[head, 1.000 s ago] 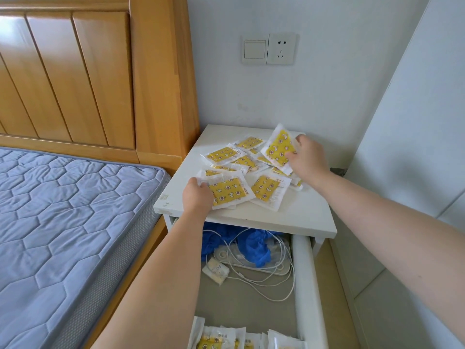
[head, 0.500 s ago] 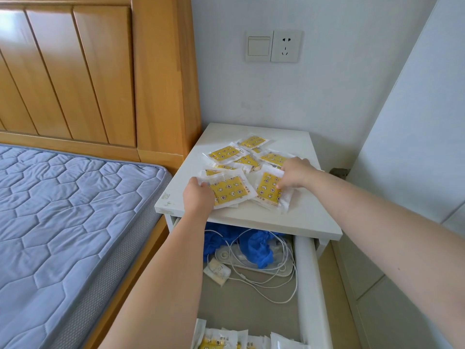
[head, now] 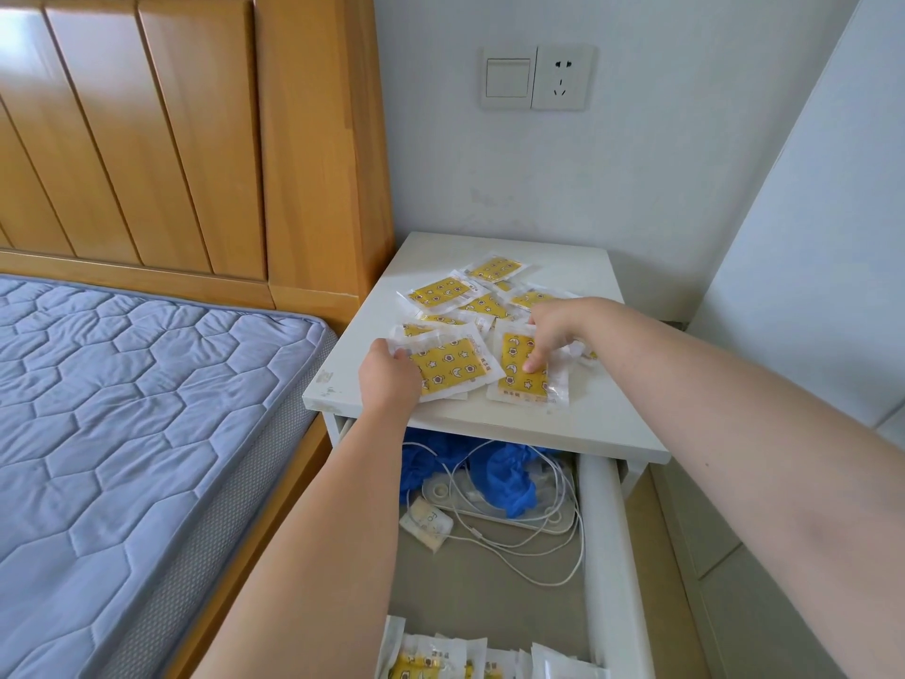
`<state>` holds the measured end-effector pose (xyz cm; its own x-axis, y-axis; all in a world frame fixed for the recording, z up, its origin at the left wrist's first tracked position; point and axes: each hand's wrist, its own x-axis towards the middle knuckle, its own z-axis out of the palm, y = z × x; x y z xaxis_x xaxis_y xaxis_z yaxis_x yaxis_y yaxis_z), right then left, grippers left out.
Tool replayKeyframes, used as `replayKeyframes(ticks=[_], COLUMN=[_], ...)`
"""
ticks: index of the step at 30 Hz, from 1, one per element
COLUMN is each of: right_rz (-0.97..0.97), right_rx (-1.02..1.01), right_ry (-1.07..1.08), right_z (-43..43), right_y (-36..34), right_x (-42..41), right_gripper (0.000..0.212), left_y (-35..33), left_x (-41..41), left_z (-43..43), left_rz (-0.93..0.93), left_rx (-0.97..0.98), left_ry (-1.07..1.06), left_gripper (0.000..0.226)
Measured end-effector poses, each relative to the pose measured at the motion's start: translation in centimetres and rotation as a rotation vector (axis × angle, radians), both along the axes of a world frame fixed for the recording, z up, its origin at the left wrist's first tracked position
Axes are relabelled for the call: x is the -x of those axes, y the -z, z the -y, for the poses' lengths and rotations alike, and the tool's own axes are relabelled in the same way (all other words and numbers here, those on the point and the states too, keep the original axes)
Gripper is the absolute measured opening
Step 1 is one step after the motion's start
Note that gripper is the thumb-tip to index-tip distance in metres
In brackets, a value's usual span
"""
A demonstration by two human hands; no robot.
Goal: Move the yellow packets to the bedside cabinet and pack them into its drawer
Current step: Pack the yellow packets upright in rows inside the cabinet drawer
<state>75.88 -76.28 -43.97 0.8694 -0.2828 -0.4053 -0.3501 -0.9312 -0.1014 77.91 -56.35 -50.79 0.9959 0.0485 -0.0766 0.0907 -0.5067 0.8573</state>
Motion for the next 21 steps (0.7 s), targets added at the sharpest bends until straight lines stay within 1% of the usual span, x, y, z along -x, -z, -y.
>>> replayKeyframes(ticks=[4,6,8,9,12,13,15,17,19,21], right_rz=[0.036,0.083,0.174,0.23,0.41,0.459,0.532,0.578,0.608,0.6], right_rx=[-0.01,-0.055,-0.146,-0.19,-0.296,-0.332,-0.441,-0.638,-0.835,-0.995], right_ry=[0.023,0.062,0.16,0.216,0.351,0.382,0.452,0.545,0.627,0.646], right_z=[0.0,0.0,0.1,0.2,0.8,1.2,1.6,1.9,1.8,1.2], right_y=[0.1,0.3,0.4,0.4,0.8,1.0,1.2,1.5,1.9,2.3], right_x=[0.1,0.3,0.9,1.4,3.2,3.8,5.2,6.6,8.1,9.8], right_gripper=[0.076,0.064,0.049,0.047,0.066,0.064,0.055,0.053,0.052,0.047], left_y=[0.2,0.2,0.2,0.2,-0.3,-0.4,-0.1,0.4,1.0,1.5], left_x=[-0.1,0.0,0.1,0.2,0.5,0.8,1.4,2.5,3.6,5.2], left_z=[0.1,0.0,0.0,0.0,-0.2,-0.2,-0.4,-0.7,-1.1,-2.0], left_rz=[0.013,0.026,0.032,0.03,-0.004,-0.025,-0.076,-0.125,-0.173,-0.244], left_rx=[0.009,0.015,0.014,0.015,0.042,0.063,0.163,0.306,0.478,0.634], left_ry=[-0.009,-0.008,-0.001,0.0,0.004,0.007,0.003,-0.014,-0.021,-0.022], left_gripper=[0.028,0.027,0.026,0.026,0.028,0.03,0.034,0.034,0.022,0.012])
